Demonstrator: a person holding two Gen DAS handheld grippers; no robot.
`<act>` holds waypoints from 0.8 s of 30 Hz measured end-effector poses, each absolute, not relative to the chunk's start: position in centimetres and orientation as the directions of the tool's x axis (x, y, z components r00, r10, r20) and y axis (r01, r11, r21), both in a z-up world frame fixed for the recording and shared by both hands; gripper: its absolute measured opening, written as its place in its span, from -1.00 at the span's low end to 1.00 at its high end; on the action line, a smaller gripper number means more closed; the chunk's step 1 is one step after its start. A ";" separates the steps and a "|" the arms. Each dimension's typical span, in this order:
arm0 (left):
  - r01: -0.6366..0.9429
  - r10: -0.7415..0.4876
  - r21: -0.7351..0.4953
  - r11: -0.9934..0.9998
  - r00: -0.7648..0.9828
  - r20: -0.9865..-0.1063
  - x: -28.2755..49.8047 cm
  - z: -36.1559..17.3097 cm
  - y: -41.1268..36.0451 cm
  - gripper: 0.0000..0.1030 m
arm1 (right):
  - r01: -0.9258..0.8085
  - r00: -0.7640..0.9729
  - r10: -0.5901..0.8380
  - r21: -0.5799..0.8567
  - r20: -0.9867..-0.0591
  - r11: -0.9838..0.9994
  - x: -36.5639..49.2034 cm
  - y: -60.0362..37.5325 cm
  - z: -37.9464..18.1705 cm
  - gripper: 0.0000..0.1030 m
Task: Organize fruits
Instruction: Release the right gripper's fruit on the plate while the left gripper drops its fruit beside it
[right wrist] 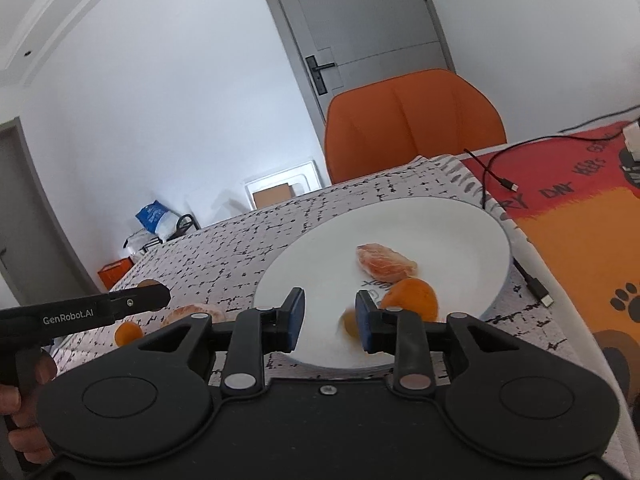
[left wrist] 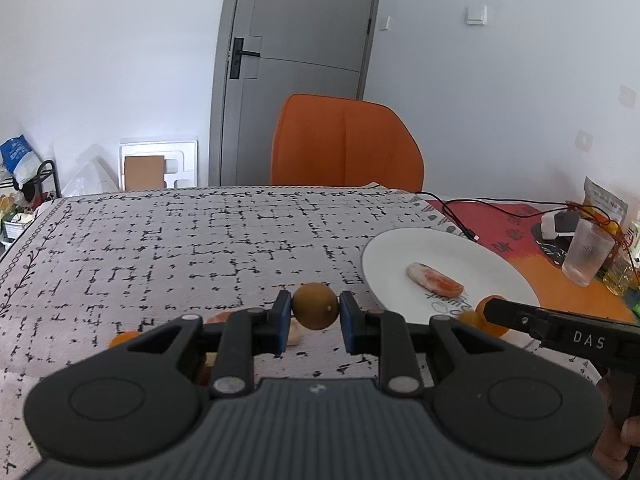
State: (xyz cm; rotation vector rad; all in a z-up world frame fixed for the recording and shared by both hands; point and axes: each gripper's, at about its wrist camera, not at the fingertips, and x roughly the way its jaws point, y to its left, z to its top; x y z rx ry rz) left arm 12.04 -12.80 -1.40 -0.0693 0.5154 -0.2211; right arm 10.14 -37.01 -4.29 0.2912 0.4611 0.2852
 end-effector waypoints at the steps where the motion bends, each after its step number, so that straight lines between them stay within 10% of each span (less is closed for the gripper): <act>1: 0.197 -0.230 -0.118 0.973 0.846 -0.481 12.1 -1.4 -13.0 -0.53 | -0.197 0.859 0.330 0.343 -0.391 0.918 10.1 -37.3 -4.3 -0.40; 24: 0.327 -0.321 -0.078 0.942 0.808 -0.494 14.2 -1.4 -20.0 -0.49 | -0.118 0.887 0.272 0.386 -0.372 0.915 8.3 -41.8 -4.7 -0.15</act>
